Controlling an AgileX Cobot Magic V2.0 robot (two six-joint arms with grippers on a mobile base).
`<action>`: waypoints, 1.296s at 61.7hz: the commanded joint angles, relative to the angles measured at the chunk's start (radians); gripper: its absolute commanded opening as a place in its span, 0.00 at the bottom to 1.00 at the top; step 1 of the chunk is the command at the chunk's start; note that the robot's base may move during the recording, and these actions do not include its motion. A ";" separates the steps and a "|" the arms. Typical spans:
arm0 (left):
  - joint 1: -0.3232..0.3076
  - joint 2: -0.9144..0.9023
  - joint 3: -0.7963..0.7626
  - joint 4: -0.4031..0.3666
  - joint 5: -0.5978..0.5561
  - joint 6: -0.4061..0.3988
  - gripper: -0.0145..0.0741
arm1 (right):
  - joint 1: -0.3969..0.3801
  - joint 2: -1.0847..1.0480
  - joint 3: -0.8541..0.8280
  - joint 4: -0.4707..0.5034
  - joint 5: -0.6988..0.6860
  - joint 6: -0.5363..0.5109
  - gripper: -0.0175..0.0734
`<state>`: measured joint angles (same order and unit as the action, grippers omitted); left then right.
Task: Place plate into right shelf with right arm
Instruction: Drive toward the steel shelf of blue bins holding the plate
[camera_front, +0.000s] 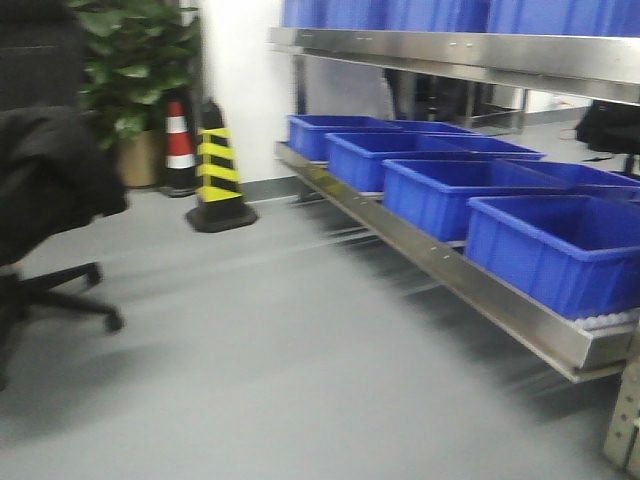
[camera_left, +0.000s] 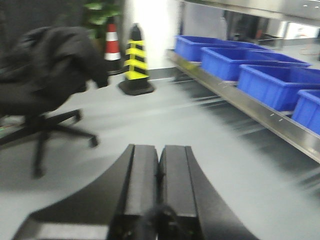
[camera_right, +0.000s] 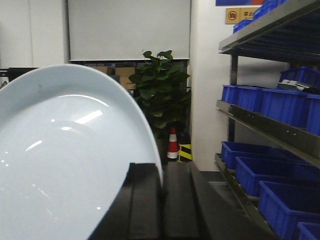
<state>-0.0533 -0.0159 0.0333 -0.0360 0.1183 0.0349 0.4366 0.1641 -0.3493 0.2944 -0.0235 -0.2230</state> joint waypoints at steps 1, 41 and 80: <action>0.001 -0.007 0.008 -0.006 -0.086 -0.003 0.11 | -0.003 0.010 -0.030 0.005 -0.093 0.001 0.25; 0.001 -0.007 0.008 -0.006 -0.086 -0.003 0.11 | -0.003 0.010 -0.030 0.005 -0.093 0.001 0.25; 0.001 -0.007 0.008 -0.006 -0.086 -0.003 0.11 | -0.003 0.010 -0.030 0.005 -0.093 0.001 0.25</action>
<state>-0.0533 -0.0159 0.0333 -0.0360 0.1183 0.0349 0.4366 0.1641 -0.3493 0.2944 -0.0235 -0.2230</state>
